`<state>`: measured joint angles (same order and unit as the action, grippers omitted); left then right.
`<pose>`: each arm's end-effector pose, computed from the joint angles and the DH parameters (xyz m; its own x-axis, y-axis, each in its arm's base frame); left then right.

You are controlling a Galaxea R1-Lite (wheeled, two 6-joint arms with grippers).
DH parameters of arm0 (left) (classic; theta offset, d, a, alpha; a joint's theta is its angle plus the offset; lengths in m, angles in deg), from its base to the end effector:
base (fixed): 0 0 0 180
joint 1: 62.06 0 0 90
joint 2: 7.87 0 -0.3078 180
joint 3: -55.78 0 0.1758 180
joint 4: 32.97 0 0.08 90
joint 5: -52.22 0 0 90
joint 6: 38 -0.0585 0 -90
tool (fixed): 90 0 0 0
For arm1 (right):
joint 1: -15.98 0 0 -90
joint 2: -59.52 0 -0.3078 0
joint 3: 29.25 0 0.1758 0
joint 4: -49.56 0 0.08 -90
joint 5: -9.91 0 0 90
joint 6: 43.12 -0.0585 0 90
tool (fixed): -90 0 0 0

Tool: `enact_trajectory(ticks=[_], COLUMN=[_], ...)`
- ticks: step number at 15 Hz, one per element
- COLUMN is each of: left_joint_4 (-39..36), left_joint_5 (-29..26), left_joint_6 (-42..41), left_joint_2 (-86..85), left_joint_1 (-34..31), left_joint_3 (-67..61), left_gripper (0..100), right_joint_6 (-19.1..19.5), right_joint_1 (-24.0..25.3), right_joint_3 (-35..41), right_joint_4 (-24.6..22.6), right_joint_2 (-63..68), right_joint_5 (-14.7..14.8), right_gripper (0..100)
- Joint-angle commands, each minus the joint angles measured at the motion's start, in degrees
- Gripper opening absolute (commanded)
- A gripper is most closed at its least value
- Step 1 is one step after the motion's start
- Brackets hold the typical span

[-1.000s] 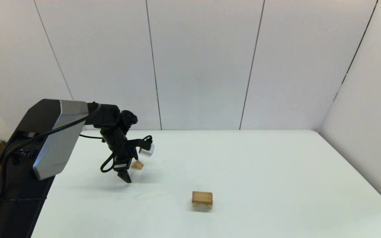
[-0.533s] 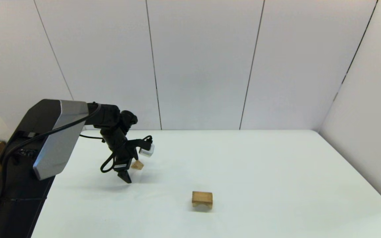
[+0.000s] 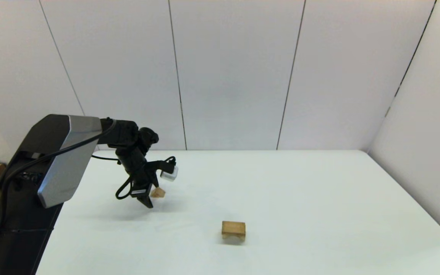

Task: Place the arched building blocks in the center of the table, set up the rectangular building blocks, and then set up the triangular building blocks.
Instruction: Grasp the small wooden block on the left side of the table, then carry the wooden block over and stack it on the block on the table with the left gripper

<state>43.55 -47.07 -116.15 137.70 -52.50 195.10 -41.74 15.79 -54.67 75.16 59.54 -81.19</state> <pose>0.4382 -0.0834 0.0183 0.0957 -0.1798 -0.9790 0.9952 0.0379 0.0903 -0.0105 0.0012 0.0750 0.9999 0.0159 -0.0035 -0.0160 0.9996 -0.0240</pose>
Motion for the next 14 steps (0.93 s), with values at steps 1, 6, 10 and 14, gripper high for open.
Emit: enact_trajectory(ticks=[1,6,10,14], left_joint_4=[0.14,0.14,-0.04,2.25], left_joint_5=[0.06,0.15,0.06,-0.2], left_joint_6=[-0.17,-0.08,2.73,4.31], left_joint_2=[0.33,1.12,-1.08,-7.58], left_joint_1=[0.02,0.11,0.02,0.11], left_joint_3=[0.01,0.01,0.01,0.01], left_gripper=[0,0,0,0], right_joint_6=[0.03,0.03,0.03,0.03], right_joint_1=[0.01,0.01,0.01,0.01], right_joint_3=[0.0,0.0,0.0,0.0], right_joint_4=[-0.01,-0.01,-0.01,-0.01], right_joint_2=[-0.02,-0.02,-0.02,-0.02], right_joint_5=[-0.05,-0.05,-0.05,-0.05], right_gripper=[100,100,100,100])
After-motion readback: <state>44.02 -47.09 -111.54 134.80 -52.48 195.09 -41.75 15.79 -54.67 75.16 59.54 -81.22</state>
